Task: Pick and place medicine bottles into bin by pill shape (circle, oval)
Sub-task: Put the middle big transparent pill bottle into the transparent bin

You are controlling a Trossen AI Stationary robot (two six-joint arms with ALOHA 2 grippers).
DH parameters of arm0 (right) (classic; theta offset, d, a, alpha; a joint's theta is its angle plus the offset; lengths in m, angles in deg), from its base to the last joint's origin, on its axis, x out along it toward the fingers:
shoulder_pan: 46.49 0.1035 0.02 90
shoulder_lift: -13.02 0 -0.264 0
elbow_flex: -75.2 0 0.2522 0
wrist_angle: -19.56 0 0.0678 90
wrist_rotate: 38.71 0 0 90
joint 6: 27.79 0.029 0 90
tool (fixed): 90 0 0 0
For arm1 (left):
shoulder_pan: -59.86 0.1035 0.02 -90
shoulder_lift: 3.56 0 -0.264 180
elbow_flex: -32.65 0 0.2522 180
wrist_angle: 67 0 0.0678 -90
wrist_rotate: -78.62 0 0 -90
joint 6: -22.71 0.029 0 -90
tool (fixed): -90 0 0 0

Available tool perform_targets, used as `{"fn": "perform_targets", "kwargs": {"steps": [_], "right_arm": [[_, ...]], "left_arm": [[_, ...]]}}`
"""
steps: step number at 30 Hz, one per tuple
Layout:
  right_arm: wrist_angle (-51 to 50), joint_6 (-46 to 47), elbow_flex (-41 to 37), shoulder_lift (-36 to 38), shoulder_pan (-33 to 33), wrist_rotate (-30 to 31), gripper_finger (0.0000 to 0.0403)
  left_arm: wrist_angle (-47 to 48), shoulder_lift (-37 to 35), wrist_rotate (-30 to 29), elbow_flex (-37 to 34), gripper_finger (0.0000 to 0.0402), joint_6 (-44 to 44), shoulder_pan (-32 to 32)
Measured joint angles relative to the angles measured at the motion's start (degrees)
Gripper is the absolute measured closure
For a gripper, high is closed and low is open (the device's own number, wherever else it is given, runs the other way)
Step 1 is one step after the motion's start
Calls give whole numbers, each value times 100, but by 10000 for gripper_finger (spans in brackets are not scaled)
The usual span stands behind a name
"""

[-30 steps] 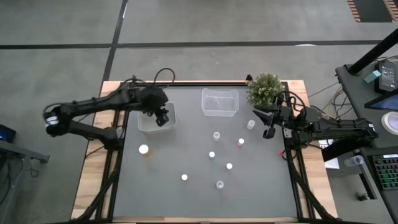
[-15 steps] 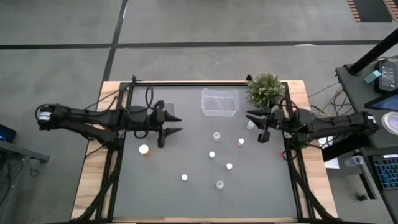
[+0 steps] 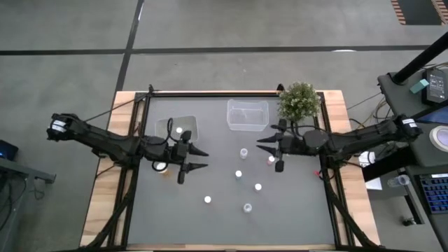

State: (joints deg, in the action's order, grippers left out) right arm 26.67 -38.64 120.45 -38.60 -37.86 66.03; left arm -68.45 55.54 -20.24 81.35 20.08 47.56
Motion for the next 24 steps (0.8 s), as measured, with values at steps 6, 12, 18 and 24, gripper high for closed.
{"fn": "perform_targets", "kwargs": {"steps": [6,12,18,24], "right_arm": [[-238,3,527,-683,25,28,335],[-1309,431,1235,-1170,50,28,335],[-2930,697,1947,-1554,102,27,335],[-4278,1621,2528,-2022,40,33,335]], "left_arm": [[-106,10,-3,-239,245,-143,-20],[-138,12,-3,-264,245,-157,-21],[-147,12,-41,-266,245,-154,-21],[-260,12,-62,-266,245,-149,-19]]}}
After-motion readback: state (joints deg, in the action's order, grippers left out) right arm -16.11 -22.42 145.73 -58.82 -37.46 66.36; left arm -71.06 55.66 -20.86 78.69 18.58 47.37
